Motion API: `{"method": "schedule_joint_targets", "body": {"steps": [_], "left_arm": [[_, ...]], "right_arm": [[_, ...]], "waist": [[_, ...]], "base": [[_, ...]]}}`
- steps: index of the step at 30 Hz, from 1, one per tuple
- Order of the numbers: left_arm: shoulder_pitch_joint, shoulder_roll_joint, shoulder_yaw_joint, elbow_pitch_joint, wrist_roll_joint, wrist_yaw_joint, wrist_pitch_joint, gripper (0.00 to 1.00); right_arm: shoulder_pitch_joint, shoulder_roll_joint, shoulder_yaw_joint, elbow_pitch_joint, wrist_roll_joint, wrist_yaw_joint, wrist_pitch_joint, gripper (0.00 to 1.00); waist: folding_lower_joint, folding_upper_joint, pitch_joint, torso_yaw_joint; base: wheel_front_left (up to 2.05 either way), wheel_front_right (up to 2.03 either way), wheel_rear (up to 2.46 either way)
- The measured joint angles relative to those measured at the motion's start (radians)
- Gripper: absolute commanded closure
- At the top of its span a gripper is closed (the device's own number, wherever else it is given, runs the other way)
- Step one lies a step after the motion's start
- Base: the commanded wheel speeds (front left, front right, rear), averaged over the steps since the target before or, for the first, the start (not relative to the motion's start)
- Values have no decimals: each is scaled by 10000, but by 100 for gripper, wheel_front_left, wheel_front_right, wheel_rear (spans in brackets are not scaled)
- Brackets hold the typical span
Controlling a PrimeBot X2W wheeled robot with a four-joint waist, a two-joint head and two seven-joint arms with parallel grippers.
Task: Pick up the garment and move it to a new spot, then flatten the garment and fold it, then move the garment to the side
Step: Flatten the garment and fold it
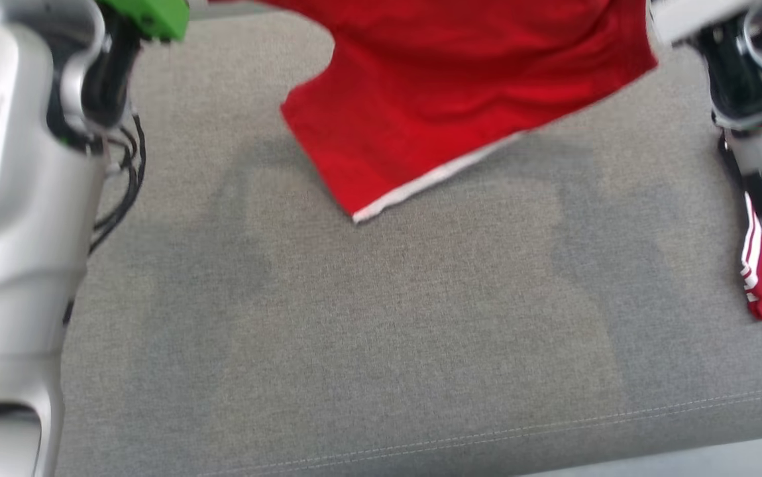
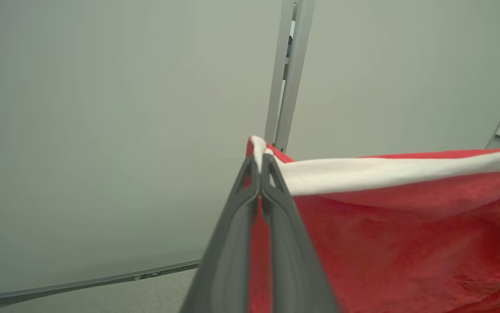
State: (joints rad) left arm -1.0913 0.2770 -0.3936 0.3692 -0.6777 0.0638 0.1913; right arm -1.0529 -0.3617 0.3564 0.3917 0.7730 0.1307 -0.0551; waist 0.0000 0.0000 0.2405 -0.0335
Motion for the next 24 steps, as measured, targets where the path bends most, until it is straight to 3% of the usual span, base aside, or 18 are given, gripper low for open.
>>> {"method": "schedule_joint_targets", "body": {"steps": [9, 12, 20, 24], "left_arm": [[-2501, -1051, -27, 4253, -81, -420, -491, 100], [-3238, -1160, -2, 5265, -19, -470, -1003, 100], [-5151, -1208, -232, 6654, 635, -675, -2824, 100], [-5380, -1586, -378, 7442, 575, -1135, -2790, 100]], "right_arm": [[-2634, 756, 541, 3975, 69, 8, -855, 100], [-3349, 1137, 497, 4876, 263, 12, -1373, 100], [-4939, 1645, 253, 5797, 380, 12, -2031, 100], [-4973, 1743, 391, 6073, 305, 10, -2067, 100]], "waist": [[2, 0, 711, 113], [2, 0, 825, 226], [2, 0, 1260, 333], [1, 0, 1537, 397]], "base": [[0, 0, 0], [0, 0, 0], [0, 0, 0], [0, 0, 0]]}}
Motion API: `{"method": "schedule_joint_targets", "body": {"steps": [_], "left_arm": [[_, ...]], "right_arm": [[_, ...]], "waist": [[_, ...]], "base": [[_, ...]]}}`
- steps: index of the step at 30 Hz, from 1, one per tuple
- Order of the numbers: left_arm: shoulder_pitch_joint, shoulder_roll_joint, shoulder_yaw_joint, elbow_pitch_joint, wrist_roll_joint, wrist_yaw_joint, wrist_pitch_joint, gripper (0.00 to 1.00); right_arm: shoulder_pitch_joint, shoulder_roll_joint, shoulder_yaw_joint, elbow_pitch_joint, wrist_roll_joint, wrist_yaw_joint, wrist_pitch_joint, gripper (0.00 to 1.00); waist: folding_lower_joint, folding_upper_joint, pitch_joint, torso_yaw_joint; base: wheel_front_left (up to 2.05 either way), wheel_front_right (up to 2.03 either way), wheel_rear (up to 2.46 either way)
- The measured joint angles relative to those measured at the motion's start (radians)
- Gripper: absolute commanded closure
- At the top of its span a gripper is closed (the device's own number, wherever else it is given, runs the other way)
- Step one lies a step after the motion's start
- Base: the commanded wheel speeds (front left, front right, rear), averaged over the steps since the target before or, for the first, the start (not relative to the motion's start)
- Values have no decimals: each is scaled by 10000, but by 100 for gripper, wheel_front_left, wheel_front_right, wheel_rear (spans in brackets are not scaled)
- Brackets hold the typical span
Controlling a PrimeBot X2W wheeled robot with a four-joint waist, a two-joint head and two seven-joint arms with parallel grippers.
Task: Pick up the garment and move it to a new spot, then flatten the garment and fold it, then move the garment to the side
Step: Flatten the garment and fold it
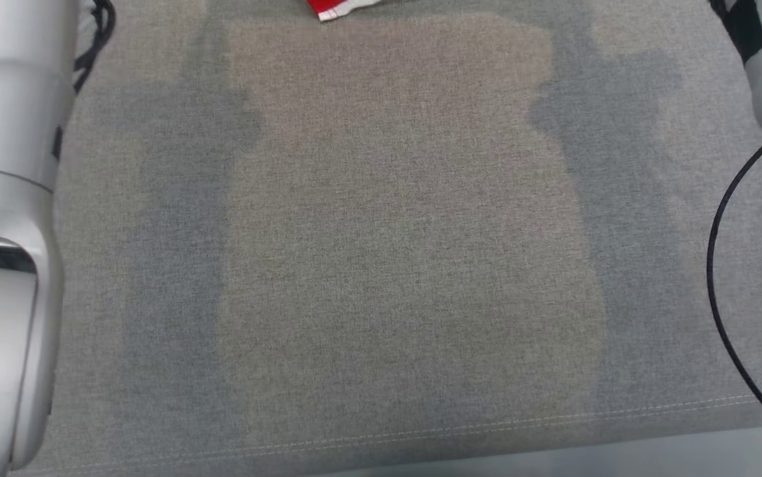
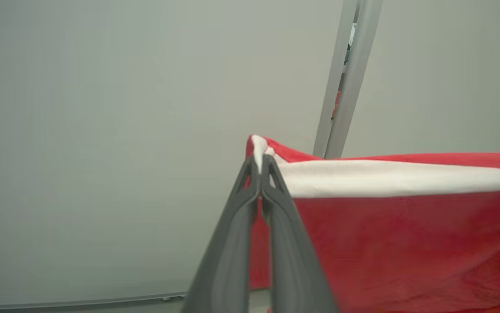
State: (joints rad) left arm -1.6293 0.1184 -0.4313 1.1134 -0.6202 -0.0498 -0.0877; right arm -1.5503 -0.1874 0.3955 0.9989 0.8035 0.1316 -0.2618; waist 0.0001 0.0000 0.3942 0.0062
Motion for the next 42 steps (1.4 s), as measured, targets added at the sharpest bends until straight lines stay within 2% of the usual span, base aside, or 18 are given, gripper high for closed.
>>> {"method": "schedule_joint_targets", "body": {"steps": [4, 8, 9, 12, 16, 20, 24, 29, 33, 34, 35, 42], "left_arm": [[537, -353, 63, 821, -431, -328, 385, 100], [1079, -477, 29, 1093, -686, -493, 336, 100], [1421, -566, 27, 1122, -794, -579, 84, 100], [1861, -637, 21, 1072, -940, -658, -322, 100], [2975, -656, -247, 849, -1108, -734, -1174, 100], [4087, -677, -483, 205, -1076, -750, -1593, 100], [5276, -558, -326, -1012, -989, -731, -1703, 100], [7690, 105, 127, -3910, -368, 29, -1745, 100], [9980, 562, 63, -6171, -128, 752, -1657, 100], [10524, 708, 59, -6759, -128, 970, -1505, 100], [11594, 963, 0, -8004, -130, 1392, -1143, 100], [15014, 1835, -314, -11777, -217, 2949, 476, 100]], "right_arm": [[557, 79, 518, 522, 84, -6, -4, 100], [918, 46, 1066, 441, 314, -8, 84, 100], [1322, -90, 1519, 8, 579, -8, 153, 100], [1878, -336, 1942, -556, 1001, -8, 161, 100], [3416, -1032, 2608, -1778, 1942, -8, 121, 100], [4848, -1684, 2865, -3101, 2755, -12, 35, 100], [6437, -2105, 2861, -4539, 3149, -10, 2, 100], [8453, -2395, 2606, -5969, 2974, -12, -10, 100], [9814, -2660, 2859, -6725, 2646, -10, -8, 100], [10132, -2692, 2834, -6815, 2644, -12, -10, 100], [10674, -2746, 2755, -6888, 2431, -10, -8, 100], [12312, -3066, 2592, -7129, 2113, -10, -8, 100]], "waist": [[0, 0, 286, 96], [0, 0, 507, 142], [0, 0, 644, 174], [0, 0, 754, 216], [0, 0, 771, 283], [-1, 0, 705, 255], [-2, 0, 574, 183], [-2, 0, 293, 63], [-2, 0, -4, -19], [-2, 0, -91, -29], [-2, 0, -267, -38], [-2, 1, -887, 73]], "base": [[0, 0, 0], [0, 0, 0], [0, 0, 0], [0, 0, 0], [0, 0, 0], [0, 0, 0], [0, 0, 0], [0, 0, 0], [0, 0, 0], [0, 0, 0], [0, 0, 0], [0, 0, 0]]}}
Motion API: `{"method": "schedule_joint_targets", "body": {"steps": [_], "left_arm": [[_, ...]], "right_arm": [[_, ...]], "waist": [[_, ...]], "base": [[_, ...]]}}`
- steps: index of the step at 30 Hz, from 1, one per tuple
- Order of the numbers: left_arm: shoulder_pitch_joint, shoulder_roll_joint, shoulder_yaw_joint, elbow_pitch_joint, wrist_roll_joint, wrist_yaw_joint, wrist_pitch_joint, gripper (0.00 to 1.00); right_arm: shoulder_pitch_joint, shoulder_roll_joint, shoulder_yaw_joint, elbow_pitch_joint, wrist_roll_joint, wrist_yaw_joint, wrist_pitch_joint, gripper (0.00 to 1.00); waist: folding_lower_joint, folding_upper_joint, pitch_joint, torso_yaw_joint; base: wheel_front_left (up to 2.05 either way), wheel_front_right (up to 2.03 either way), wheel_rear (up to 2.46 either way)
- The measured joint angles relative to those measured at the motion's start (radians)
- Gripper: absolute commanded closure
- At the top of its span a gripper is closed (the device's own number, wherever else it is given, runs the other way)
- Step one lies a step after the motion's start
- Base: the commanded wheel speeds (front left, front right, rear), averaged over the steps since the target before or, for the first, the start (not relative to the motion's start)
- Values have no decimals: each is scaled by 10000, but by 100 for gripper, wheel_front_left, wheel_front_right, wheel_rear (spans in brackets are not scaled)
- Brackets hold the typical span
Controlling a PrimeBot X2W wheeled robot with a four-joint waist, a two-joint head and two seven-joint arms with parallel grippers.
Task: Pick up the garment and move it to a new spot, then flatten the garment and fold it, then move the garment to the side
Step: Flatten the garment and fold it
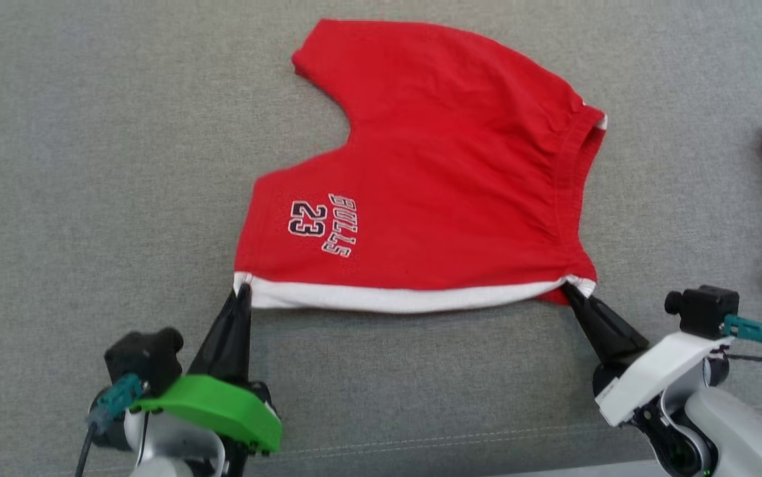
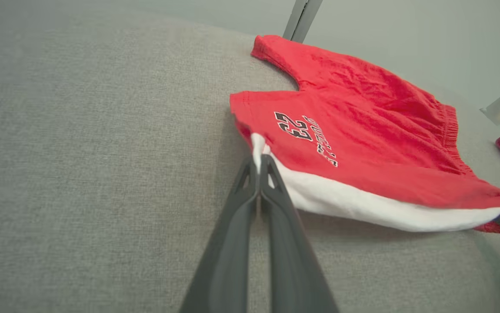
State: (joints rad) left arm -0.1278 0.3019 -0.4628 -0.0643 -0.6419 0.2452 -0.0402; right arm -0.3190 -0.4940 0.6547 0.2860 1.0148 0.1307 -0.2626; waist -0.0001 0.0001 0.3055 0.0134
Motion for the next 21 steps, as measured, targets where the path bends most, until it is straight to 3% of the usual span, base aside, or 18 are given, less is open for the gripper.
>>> {"method": "schedule_joint_targets", "body": {"steps": [3, 9, 21], "left_arm": [[952, 314, -134, -1070, -54, 493, 591, 100], [2146, 527, -389, -2092, -437, 982, 1396, 100], [3340, 1168, -468, -3229, -1014, 1220, 2353, 100]], "right_arm": [[569, -146, -128, -12, -67, 0, 0, 100], [1601, -339, -307, -111, 29, 0, 59, 100], [3205, -199, -1507, -560, -276, 8, 686, 100]], "waist": [[0, 0, -199, 145], [0, 0, -498, 470], [0, 0, -615, 512]], "base": [[0, 0, 0], [0, 0, 0], [0, 0, 0]]}}
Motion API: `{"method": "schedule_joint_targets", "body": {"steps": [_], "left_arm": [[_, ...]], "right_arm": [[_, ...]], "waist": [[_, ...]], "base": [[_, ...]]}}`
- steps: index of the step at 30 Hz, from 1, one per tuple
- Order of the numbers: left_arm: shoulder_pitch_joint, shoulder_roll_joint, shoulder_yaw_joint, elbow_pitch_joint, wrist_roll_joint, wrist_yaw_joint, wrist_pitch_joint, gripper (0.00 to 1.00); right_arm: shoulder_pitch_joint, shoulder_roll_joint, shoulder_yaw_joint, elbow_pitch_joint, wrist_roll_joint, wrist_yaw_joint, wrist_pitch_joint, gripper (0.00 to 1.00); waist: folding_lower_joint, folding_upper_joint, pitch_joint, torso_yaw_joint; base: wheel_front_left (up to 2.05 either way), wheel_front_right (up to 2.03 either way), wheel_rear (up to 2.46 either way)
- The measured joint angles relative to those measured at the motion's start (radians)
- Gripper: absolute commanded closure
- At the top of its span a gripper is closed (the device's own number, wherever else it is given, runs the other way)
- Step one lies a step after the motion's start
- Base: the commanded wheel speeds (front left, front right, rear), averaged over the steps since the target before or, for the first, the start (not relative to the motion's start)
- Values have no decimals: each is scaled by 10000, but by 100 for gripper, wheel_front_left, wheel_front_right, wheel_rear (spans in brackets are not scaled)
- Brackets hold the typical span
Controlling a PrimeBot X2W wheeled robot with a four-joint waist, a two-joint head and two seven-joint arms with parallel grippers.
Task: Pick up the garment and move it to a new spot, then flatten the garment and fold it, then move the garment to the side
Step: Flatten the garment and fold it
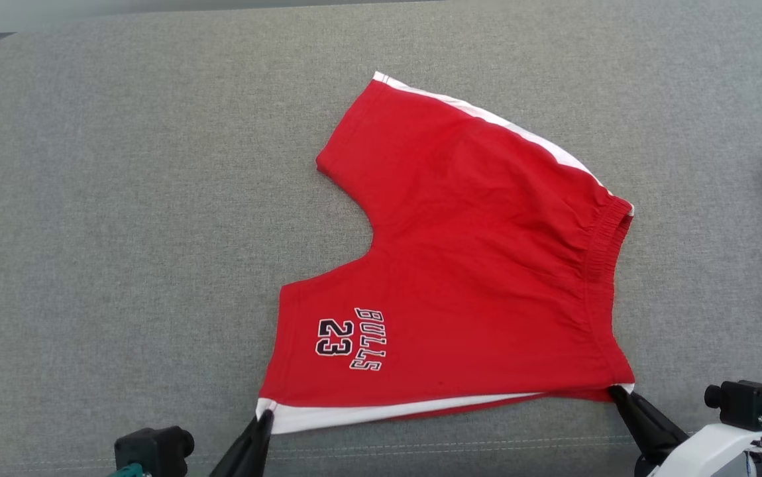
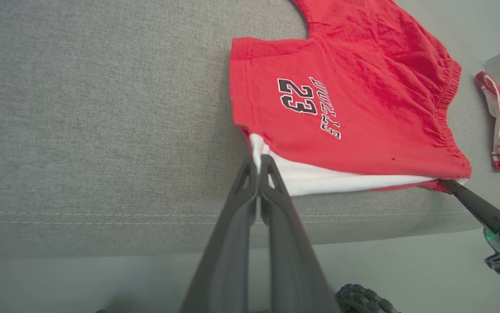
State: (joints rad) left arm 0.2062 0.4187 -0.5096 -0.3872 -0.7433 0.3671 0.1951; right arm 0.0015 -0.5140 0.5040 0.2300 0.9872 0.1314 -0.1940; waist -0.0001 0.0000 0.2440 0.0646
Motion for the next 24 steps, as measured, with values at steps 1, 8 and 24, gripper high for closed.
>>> {"method": "schedule_joint_targets", "body": {"steps": [1, 8, 24], "left_arm": [[-36, 75, 63, -4, 29, -2, -6, 100], [-1636, 483, 552, 184, 470, -378, -54, 100], [-9119, -6, 318, 4886, 464, -2871, 1662, 100]], "right_arm": [[37, 56, -182, -73, -151, 2, -31, 100], [-236, 861, -788, -805, -211, 0, 81, 100], [-3732, 2422, -1277, -259, -232, -8, -109, 100]], "waist": [[0, 0, 34, -16], [0, 0, 306, -248], [2, 0, 1315, -1312]], "base": [[0, 0, 0], [0, 0, 0], [0, 0, 0]]}}
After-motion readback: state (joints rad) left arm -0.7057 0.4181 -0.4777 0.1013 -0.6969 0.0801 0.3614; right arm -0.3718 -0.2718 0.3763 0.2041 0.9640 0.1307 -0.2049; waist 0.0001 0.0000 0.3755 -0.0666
